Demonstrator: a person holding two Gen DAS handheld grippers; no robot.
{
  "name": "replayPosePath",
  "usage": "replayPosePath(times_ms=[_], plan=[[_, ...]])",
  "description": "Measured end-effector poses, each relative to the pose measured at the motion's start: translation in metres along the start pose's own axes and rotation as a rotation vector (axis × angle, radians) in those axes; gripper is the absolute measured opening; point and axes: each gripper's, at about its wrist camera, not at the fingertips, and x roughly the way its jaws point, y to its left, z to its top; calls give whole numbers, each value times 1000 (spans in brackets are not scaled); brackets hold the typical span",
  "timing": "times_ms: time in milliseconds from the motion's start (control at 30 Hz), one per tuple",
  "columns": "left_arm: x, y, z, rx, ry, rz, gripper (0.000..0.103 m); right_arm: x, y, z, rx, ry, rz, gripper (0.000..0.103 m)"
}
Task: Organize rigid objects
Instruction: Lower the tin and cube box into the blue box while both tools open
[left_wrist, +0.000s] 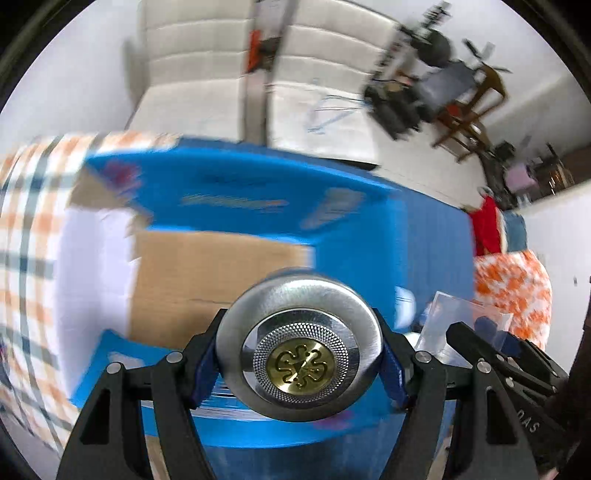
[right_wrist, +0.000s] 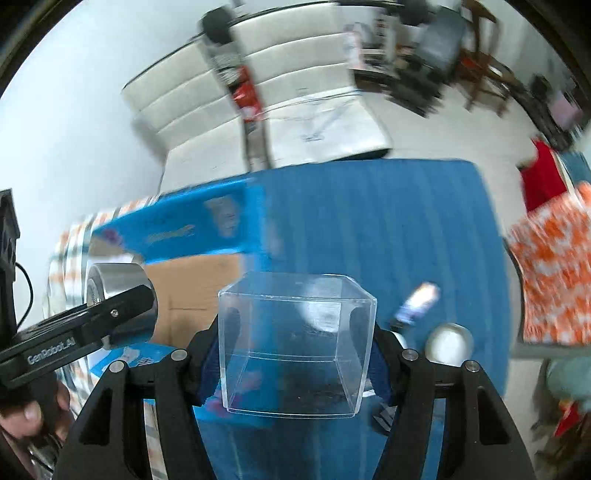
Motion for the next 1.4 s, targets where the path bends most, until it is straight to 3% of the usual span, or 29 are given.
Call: replayPosePath(times_ms=[200,367,533,700,933,1233,1333,1400], plan=[[43,67,10,-111,78,-17,70,65,84,16,-97,77,-11,67],[76,81,27,-126,135,-59,70,117,103,27,-133,128,-80,67],[107,77,47,-121,213,-86,70,150,103,32,-156,167,-41,67],[120,55,56,-55,254,-90,70,166,102,39,-117,195,5,66],[123,58,54,-42,262,-79,70,179,107,40,-140,205,-79,66],[105,52,51,-48,310,-25,72,183,109,44,-89,251,-72,73],[90,52,47,-23,299,-4,80,174,105,44,-73,238,-74,77],[81,51,44,-2,284,35,94,168,104,42,-71,231,-76,82]])
